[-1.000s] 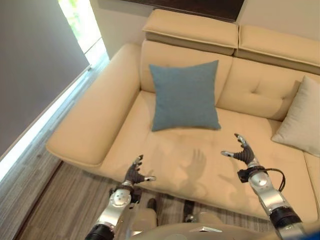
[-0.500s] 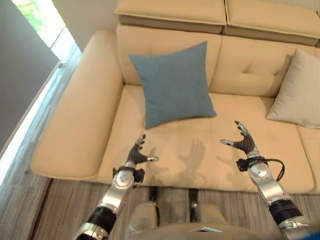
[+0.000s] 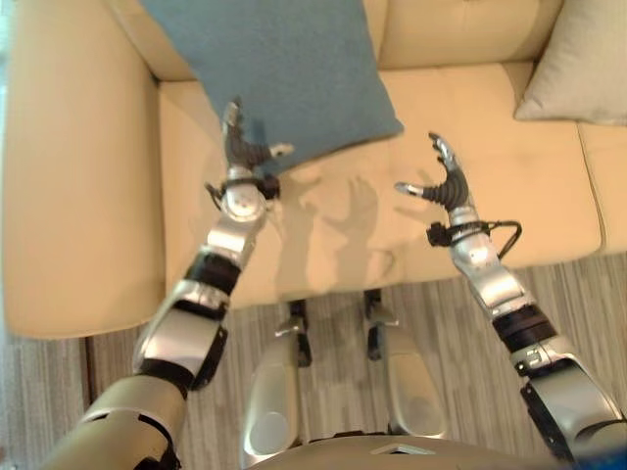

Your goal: Pick up all the scattered cushions and arrange them neatly on the sofa.

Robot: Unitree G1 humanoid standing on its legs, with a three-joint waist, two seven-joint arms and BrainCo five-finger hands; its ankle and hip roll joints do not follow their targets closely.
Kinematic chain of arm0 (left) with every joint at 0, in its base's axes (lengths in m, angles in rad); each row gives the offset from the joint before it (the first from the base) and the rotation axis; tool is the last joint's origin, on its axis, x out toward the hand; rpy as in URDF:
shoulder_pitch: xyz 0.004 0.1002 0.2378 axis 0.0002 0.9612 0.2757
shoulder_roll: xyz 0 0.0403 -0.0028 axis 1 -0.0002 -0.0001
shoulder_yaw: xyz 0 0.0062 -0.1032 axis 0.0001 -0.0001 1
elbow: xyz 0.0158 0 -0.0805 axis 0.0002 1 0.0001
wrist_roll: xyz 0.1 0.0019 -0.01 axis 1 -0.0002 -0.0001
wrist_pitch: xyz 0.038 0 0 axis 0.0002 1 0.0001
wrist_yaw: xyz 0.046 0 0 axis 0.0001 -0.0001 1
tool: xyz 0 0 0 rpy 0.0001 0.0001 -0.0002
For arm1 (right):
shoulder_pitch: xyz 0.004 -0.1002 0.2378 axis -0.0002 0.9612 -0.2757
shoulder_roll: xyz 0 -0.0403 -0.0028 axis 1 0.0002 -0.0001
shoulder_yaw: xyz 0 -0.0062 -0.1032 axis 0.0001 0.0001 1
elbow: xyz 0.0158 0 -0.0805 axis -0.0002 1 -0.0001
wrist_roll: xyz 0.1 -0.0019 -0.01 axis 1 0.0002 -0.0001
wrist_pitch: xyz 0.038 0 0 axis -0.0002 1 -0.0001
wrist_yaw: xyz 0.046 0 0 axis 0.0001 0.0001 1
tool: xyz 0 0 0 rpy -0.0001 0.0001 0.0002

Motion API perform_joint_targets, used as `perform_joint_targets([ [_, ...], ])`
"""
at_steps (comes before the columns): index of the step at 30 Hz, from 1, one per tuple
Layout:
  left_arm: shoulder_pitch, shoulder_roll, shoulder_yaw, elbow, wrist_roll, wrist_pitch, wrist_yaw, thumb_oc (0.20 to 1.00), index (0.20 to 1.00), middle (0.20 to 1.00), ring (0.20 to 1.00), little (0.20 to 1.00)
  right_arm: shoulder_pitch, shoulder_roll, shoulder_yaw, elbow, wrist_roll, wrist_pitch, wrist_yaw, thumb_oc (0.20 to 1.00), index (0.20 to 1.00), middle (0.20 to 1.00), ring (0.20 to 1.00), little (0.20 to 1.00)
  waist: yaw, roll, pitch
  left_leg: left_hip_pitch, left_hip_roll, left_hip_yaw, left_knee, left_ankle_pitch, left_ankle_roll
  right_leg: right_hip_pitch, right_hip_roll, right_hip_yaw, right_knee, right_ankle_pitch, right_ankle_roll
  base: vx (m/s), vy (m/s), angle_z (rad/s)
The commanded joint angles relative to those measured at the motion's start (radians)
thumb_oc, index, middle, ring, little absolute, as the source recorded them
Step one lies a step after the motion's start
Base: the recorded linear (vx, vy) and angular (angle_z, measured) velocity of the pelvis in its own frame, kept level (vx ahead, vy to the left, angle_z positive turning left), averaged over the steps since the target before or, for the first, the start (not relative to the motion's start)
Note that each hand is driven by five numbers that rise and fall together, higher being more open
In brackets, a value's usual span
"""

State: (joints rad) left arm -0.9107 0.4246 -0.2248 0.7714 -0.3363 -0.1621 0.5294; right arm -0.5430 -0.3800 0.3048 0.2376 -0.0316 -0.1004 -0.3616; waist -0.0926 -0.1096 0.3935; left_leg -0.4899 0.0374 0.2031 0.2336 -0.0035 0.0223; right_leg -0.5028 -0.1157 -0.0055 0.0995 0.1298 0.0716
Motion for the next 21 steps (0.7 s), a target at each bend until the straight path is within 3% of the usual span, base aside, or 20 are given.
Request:
perform_joint_targets([
  [1, -0.068, 0.042, 0.032, 0.027, -0.016, -0.042, 0.072, 1.000, 1.000, 1.000, 1.000, 1.000, -0.014, -0.049, -0.003, -0.088, 0.022, -0.087, -0.041, 1.000, 1.000, 1.000, 1.000, 1.000, 0.005, -0.004, -0.029, -0.045, 0.008, -0.095, 0.070, -0.112, -0.033, 0.034, -0.059, -0.043, 0.089, -0.132, 0.092, -0.01, 0.044, -0.12],
  [13, -0.096, 0.152, 0.123, -0.045, 0.005, -0.074, 0.196, 1.000, 1.000, 1.000, 1.000, 1.000, 0.001, -0.071, -0.020, -0.115, 0.017, -0.126, -0.033, 1.000, 1.000, 1.000, 1.000, 1.000, 0.005, -0.045, 0.008, -0.114, -0.001, -0.117, 0.088, -0.126, -0.040, 0.005, -0.078, -0.062, 0.063, -0.097, 0.111, 0.01, 0.014, 0.00],
  [19, -0.085, 0.175, 0.125, -0.022, -0.036, -0.074, 0.141, 1.000, 1.000, 1.000, 1.000, 1.000, 0.004, -0.071, -0.029, -0.110, 0.031, -0.127, -0.013, 1.000, 1.000, 1.000, 1.000, 1.000, 0.012, -0.046, 0.015, -0.120, -0.006, -0.121, 0.087, -0.128, -0.043, 0.012, -0.086, -0.075, 0.052, -0.094, 0.111, 0.02, 0.011, 0.10],
  [21, -0.102, 0.173, 0.113, -0.012, -0.101, -0.084, 0.080, 1.000, 1.000, 1.000, 1.000, 1.000, -0.005, -0.072, -0.028, -0.115, 0.036, -0.120, -0.005, 1.000, 1.000, 1.000, 1.000, 1.000, 0.010, -0.043, 0.017, -0.128, -0.008, -0.123, 0.084, -0.125, -0.043, 0.007, -0.087, -0.077, 0.050, -0.091, 0.111, 0.00, 0.011, 0.06],
])
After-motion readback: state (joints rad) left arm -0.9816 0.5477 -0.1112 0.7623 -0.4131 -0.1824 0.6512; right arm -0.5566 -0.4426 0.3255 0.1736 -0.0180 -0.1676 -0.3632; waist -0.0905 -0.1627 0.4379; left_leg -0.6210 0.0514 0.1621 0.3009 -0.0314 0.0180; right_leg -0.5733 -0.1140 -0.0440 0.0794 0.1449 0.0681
